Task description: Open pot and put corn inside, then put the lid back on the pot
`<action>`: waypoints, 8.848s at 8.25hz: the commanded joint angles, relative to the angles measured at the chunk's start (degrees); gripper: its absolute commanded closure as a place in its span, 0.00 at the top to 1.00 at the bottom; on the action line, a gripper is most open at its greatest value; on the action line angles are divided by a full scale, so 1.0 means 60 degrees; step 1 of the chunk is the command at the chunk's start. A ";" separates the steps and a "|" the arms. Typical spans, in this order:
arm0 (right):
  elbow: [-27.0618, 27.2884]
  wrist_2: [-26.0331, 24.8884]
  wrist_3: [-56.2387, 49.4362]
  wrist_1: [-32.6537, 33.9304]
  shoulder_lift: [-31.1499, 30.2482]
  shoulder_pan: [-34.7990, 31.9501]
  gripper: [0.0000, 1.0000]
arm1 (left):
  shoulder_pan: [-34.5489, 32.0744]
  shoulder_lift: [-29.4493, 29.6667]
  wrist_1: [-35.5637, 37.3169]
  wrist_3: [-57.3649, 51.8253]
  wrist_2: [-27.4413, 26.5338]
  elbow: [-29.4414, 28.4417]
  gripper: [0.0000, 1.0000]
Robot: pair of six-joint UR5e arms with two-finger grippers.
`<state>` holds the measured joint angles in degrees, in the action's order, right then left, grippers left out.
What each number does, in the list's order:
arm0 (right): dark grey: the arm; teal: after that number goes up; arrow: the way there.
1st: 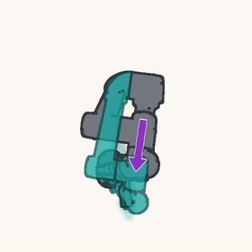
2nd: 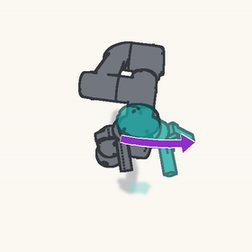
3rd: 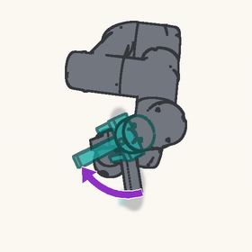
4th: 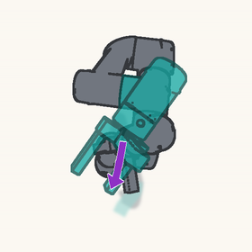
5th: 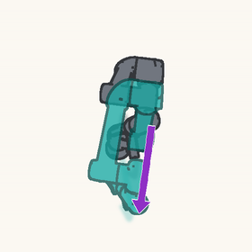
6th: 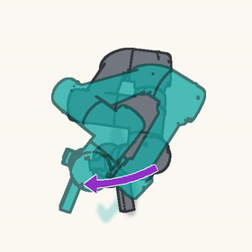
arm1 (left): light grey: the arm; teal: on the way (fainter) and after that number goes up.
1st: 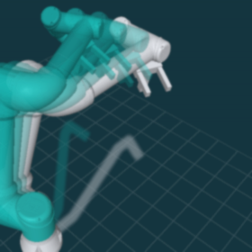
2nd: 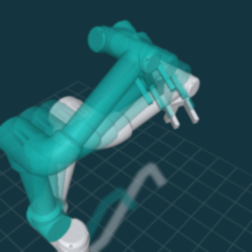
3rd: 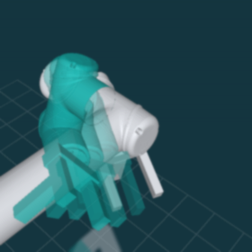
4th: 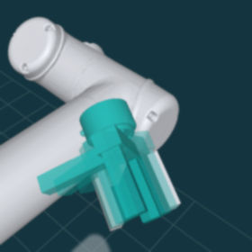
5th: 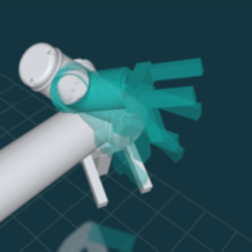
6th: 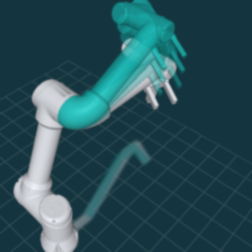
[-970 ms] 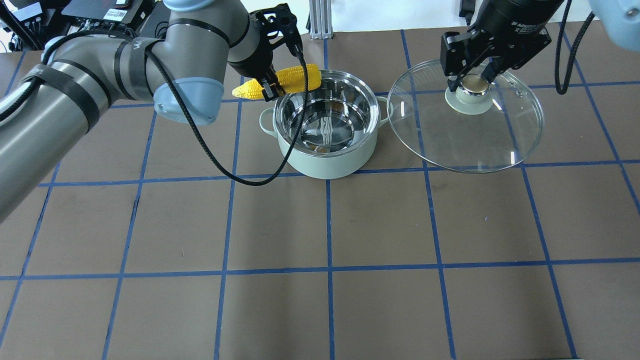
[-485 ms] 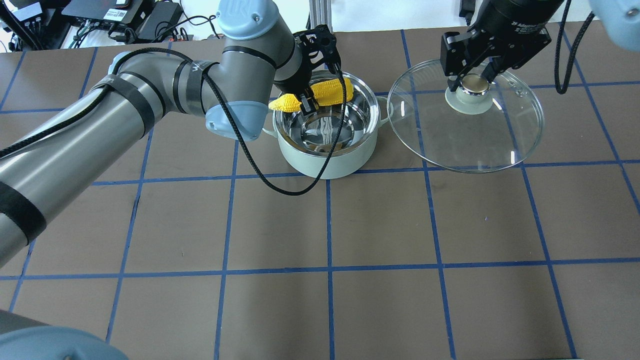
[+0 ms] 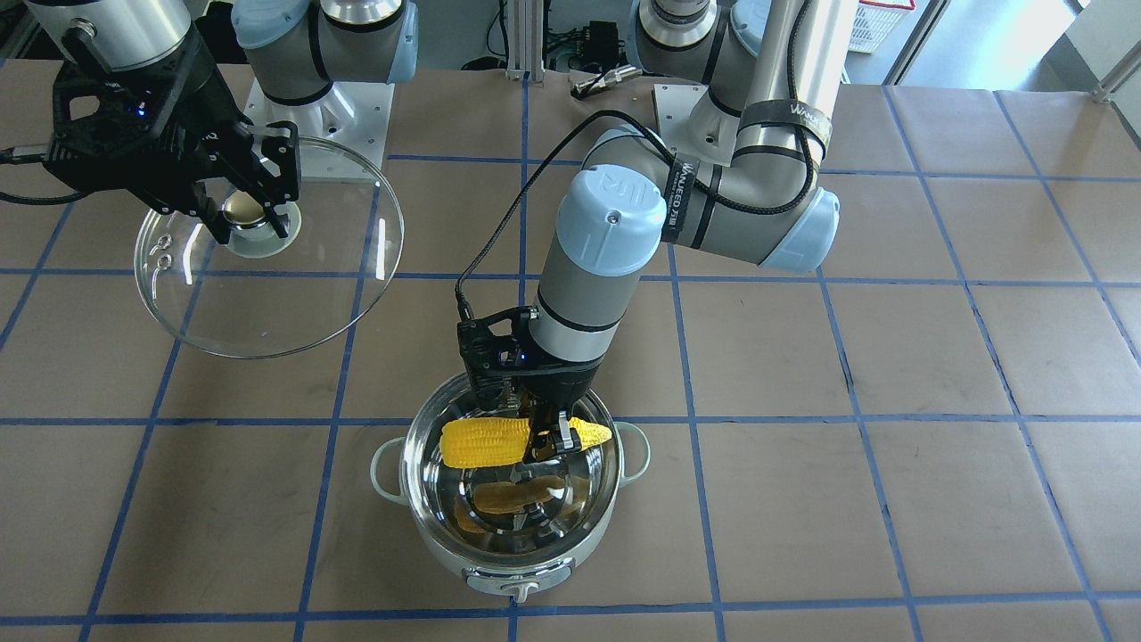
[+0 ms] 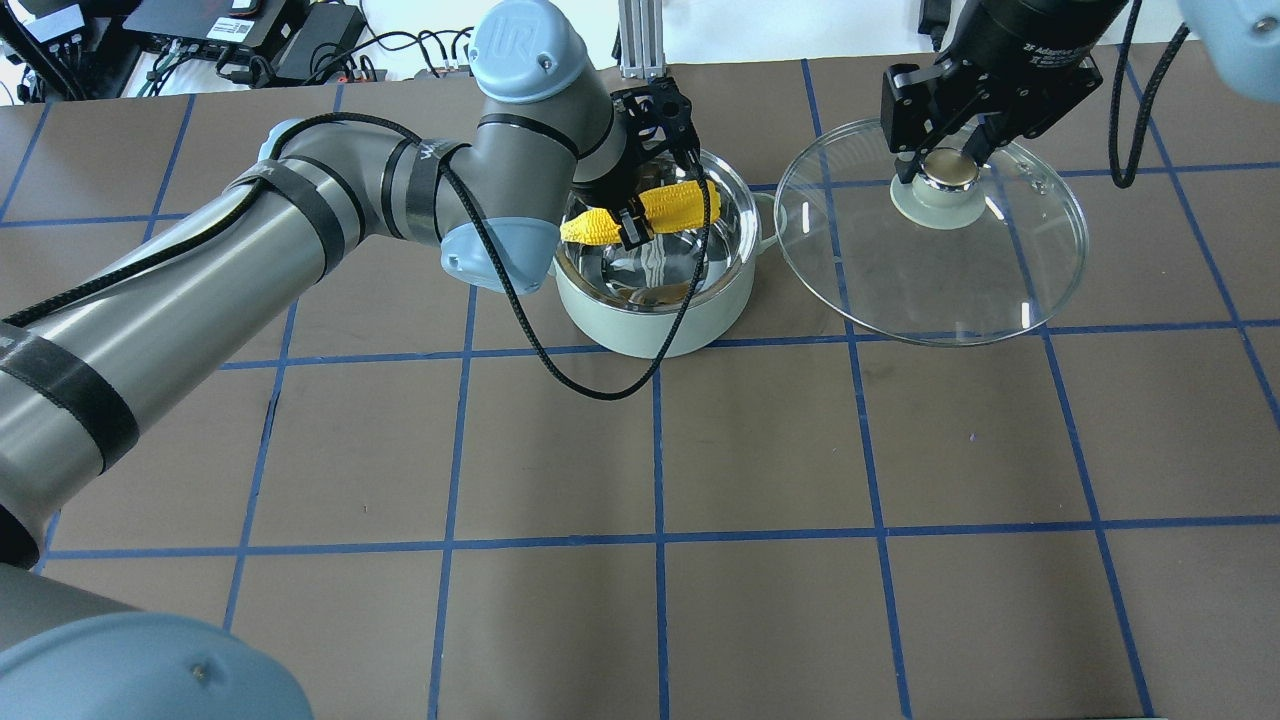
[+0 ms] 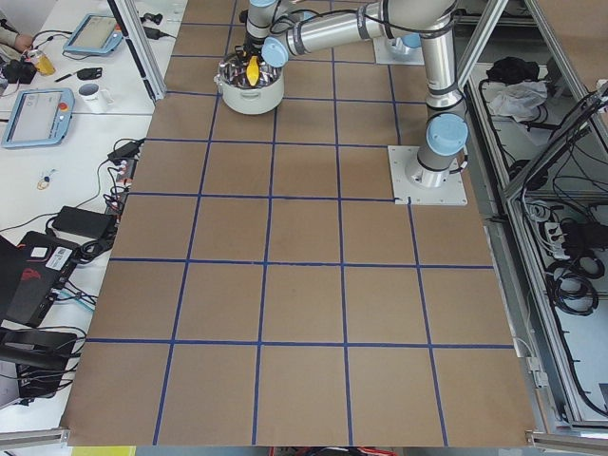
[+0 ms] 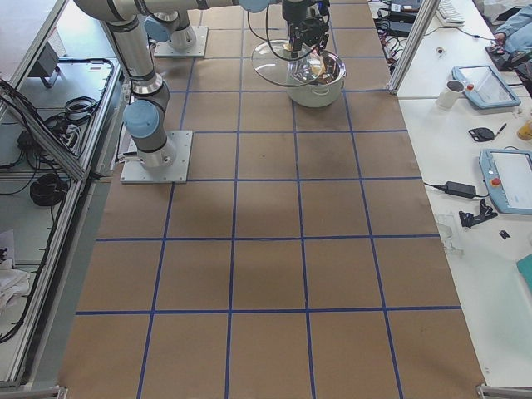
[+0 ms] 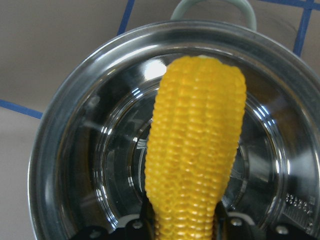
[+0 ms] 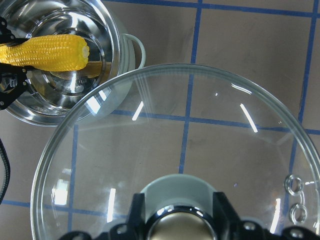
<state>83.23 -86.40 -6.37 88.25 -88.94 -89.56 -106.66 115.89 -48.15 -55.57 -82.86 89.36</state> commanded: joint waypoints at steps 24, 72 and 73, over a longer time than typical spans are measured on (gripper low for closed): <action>-0.0439 -0.0630 0.3786 0.5170 0.3954 -0.3135 0.14 | 0.2527 -0.4389 -0.6418 0.9804 -0.1790 0.0341 1.00; 0.0732 -0.0600 0.1325 -0.0250 -0.0337 -0.0615 1.00 | 0.3128 -0.4227 -0.6315 0.9715 -0.1746 0.0400 1.00; 0.0732 -0.0630 0.1267 -0.0250 -0.0337 -0.0615 1.00 | 0.3128 -0.4227 -0.6315 0.9715 -0.1732 0.0400 1.00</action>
<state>87.62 -89.98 1.64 86.79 -90.96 -93.19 -87.89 90.49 -86.08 2.73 -93.26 91.74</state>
